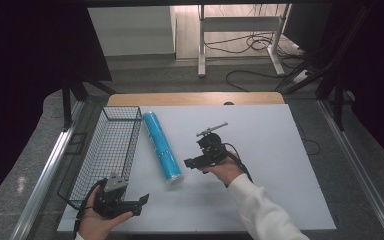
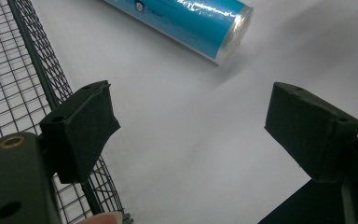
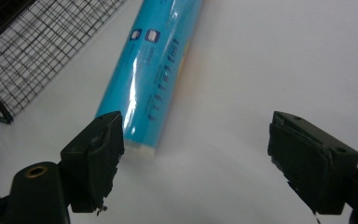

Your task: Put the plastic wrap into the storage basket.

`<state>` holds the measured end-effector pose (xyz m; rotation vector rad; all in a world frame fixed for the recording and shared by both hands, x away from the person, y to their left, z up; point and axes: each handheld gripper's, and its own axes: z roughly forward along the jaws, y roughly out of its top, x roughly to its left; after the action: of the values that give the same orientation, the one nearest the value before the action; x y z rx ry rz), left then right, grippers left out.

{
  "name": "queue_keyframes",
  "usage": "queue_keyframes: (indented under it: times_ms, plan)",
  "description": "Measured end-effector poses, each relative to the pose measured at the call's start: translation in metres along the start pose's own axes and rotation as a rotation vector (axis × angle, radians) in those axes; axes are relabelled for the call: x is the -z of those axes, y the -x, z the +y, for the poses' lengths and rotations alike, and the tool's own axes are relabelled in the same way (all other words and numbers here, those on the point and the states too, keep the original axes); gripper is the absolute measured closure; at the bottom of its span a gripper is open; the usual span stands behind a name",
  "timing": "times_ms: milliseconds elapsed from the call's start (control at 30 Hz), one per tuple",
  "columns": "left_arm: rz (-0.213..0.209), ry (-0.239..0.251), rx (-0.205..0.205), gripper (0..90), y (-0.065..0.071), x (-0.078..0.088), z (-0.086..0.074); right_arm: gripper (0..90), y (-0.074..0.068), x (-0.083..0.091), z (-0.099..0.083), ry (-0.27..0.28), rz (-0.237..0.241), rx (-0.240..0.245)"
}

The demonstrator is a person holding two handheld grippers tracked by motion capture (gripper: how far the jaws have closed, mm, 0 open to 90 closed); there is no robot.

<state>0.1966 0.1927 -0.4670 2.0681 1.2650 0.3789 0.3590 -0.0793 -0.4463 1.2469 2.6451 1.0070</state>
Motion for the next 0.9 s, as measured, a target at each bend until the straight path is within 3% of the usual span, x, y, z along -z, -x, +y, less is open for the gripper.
queue_keyframes:
  times_ms: [467, 900]
  plan:
    - [0.000, -0.008, -0.003, 15.5, -0.001, -0.002, -0.001, 20.5, -0.023, -0.051, 0.041, -0.027, 0.044, -0.043]
    - [-0.002, -0.010, -0.002, 15.5, -0.002, -0.003, -0.003, 21.7, -0.030, -0.086, 0.055, -0.072, 0.029, -0.076]
